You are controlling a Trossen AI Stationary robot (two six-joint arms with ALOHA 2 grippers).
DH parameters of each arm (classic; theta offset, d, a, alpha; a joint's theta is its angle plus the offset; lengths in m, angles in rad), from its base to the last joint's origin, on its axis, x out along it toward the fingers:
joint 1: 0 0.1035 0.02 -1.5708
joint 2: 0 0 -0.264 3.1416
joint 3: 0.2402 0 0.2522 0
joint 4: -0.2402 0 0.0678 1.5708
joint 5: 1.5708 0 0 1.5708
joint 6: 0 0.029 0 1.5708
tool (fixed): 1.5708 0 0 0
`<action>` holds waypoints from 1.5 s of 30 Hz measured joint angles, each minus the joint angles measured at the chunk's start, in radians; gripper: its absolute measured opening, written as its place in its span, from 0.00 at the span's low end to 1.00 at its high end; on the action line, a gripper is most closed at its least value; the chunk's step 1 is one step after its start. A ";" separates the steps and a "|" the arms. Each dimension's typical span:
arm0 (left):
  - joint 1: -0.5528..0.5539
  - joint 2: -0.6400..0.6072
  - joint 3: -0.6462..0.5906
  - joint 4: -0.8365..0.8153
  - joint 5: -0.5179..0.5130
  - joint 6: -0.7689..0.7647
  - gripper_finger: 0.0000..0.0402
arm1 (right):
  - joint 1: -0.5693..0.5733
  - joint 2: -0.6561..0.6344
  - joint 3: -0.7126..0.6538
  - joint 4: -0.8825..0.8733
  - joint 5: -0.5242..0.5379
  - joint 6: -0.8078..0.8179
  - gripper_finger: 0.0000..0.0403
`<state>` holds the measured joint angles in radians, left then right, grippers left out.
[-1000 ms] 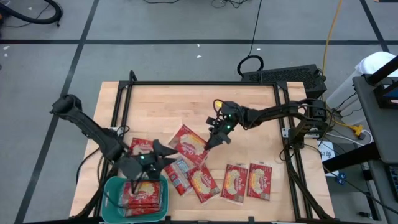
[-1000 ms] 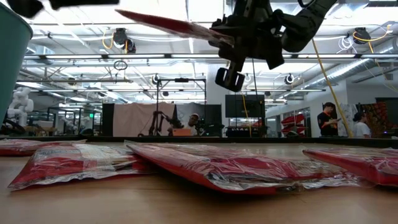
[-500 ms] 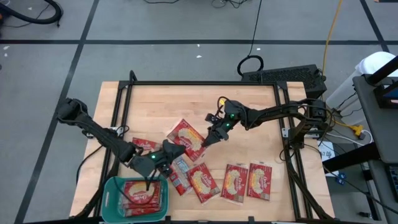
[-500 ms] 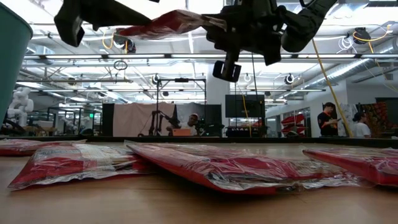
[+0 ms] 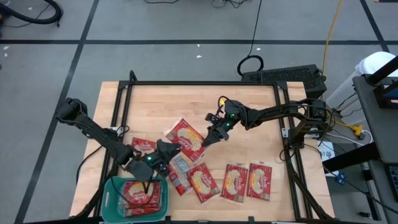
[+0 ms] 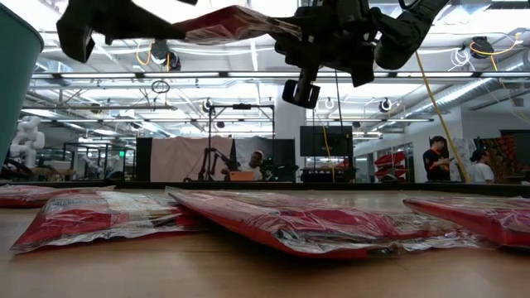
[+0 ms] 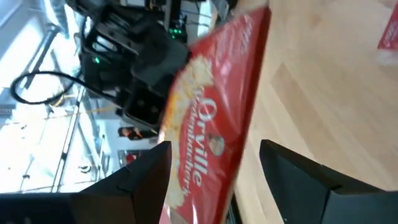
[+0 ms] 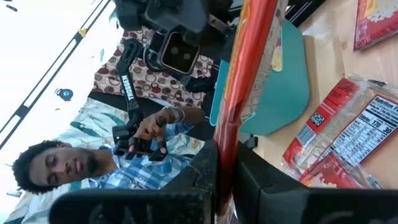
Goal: Sort popcorn bags into baskets
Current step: Put the red popcorn bag into the blue container
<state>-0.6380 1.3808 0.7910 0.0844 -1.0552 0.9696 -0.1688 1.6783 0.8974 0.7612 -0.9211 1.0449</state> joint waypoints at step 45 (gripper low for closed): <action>-0.045 -0.233 0.339 -0.991 0.635 -1.662 0.04 | 0.302 -0.163 -0.142 -0.001 0.899 -0.643 0.40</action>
<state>-0.6831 1.1480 1.1301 -0.9062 -0.4202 -0.6925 0.1329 1.5158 0.7549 0.7605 -0.0218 0.4023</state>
